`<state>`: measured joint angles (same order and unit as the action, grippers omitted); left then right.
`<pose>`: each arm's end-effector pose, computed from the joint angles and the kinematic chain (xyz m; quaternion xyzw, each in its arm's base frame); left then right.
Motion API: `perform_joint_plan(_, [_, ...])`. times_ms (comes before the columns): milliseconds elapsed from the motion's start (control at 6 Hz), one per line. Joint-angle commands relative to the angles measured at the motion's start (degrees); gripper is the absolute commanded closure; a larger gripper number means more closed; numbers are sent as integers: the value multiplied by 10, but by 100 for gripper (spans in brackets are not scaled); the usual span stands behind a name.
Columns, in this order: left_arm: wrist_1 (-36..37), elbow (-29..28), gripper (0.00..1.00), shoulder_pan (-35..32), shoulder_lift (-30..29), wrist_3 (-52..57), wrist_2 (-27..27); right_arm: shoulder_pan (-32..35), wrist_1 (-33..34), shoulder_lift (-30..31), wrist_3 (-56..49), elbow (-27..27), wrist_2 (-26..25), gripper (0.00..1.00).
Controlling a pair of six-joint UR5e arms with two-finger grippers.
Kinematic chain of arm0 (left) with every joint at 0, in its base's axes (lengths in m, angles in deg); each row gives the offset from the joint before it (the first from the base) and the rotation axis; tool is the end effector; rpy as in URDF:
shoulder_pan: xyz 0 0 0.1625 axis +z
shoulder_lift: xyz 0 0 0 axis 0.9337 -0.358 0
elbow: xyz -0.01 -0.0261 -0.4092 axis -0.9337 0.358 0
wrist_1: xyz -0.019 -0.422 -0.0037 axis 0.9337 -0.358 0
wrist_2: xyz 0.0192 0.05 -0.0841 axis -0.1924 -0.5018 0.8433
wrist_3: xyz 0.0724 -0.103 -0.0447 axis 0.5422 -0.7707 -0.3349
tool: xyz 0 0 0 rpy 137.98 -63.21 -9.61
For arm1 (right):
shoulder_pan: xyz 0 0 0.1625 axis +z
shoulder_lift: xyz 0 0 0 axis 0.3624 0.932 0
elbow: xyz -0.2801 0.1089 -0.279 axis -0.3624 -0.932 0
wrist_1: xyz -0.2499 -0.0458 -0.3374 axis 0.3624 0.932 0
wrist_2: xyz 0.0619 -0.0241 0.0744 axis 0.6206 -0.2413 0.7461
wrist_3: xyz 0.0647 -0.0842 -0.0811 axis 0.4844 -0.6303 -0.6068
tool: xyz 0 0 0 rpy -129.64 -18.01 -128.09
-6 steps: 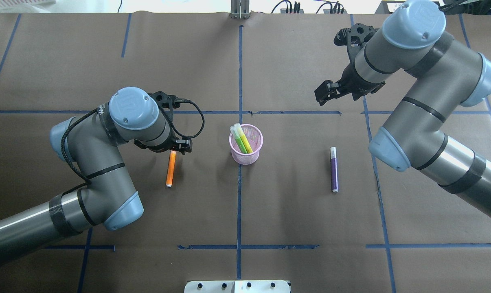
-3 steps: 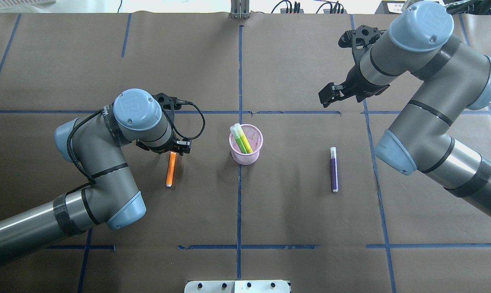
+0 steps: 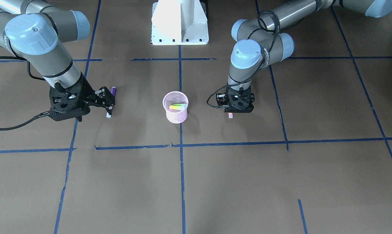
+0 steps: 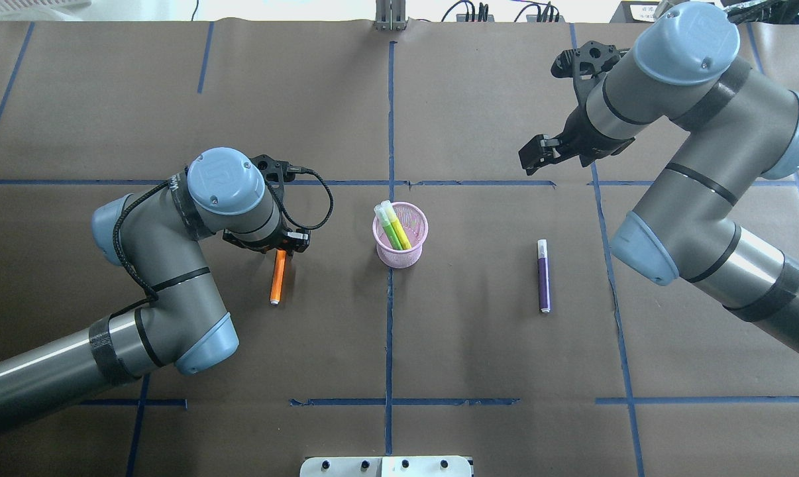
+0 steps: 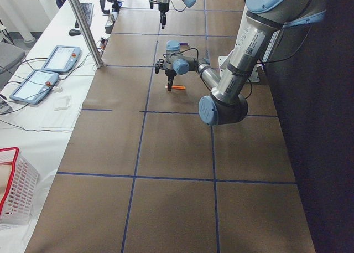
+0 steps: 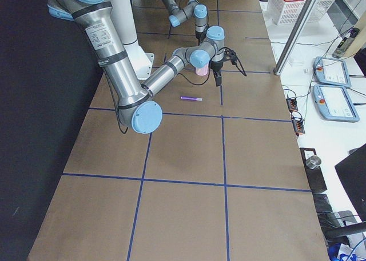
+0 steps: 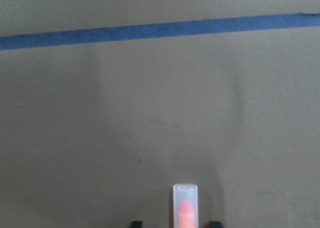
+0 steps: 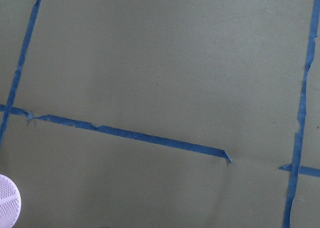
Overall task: Collect pens into pen holder
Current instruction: 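Lift the orange marker with the left gripper and carry it over the cup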
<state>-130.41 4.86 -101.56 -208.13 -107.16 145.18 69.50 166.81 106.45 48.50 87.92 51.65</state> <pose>0.5515 -0.4647 0.3266 0.0561 0.3670 0.0112 0.9285 -0.3782 -0.5319 0.2976 0.1046 -0.4046 -0.0544 0.9069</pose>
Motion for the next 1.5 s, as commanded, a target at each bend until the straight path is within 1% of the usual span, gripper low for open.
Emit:
perform_joint_plan(0, [0, 0, 80, 1, 0, 0, 3, 0, 1, 1, 0, 0, 0, 0])
perform_joint_plan(167, [1, 1, 94, 1, 0, 0, 5, 0, 1, 1, 0, -1, 0, 0])
perform_joint_plan(333, [4, 9, 100, 1, 0, 1, 5, -1, 1, 3, 0, -2, 0, 0])
perform_joint_plan(500, [6, 20, 100, 0, 0, 0, 3, -1, 0, 3, 0, -2, 0, 0])
perform_joint_plan(667, [8, 65, 100, -9, 0, -7, -3, -1, -3, 6, 0, -2, -1, 0])
perform_joint_plan(833, [6, 104, 100, -17, -2, -69, -45, -2, -9, 15, -1, 1, -4, 0])
perform_joint_plan(1000, [4, 126, 100, -17, -18, -153, -103, -2, -9, 15, -1, 2, -4, 0])
perform_joint_plan(1167, [5, 128, 100, -6, -50, -231, -199, -2, -9, 15, -1, 2, -5, 0])
perform_joint_plan(1333, [6, 129, 100, 14, -59, -273, -249, -2, -9, 15, -1, 2, -5, 0])
